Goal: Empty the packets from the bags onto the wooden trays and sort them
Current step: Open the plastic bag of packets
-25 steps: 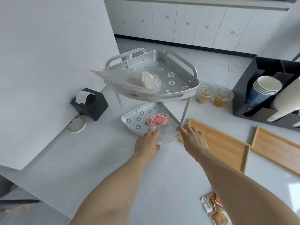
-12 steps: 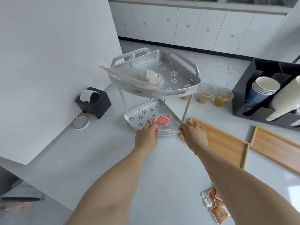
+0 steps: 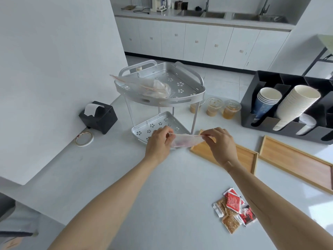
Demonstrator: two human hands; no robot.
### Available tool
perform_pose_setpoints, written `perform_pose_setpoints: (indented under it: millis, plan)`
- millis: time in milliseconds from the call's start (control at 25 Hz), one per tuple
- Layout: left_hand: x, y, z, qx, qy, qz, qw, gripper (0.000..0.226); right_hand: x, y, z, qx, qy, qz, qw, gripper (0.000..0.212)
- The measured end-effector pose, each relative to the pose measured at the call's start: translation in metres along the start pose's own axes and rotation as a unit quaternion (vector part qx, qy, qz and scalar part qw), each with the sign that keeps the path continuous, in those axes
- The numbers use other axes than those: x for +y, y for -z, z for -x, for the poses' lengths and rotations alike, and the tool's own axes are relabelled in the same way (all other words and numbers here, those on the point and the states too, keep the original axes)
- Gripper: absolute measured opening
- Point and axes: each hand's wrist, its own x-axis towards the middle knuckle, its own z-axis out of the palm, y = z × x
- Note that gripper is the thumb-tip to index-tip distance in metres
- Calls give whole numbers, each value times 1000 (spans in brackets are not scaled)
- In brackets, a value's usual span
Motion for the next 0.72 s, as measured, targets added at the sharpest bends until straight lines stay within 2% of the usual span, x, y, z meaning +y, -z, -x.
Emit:
perform_pose_setpoints:
  millis: [240,480,720]
  plan:
    - [20,15,46,-83,-42,94,991,5,-5,45,64,-7,13,-48,999,9]
    - [23,13,112,-173,-36,125,976,7,-6,57,159,-40,-97,-111,988,17]
    - [16,-1,135,-204,-16,118,972,8,-5,50,202,-43,-92,-53,993,20]
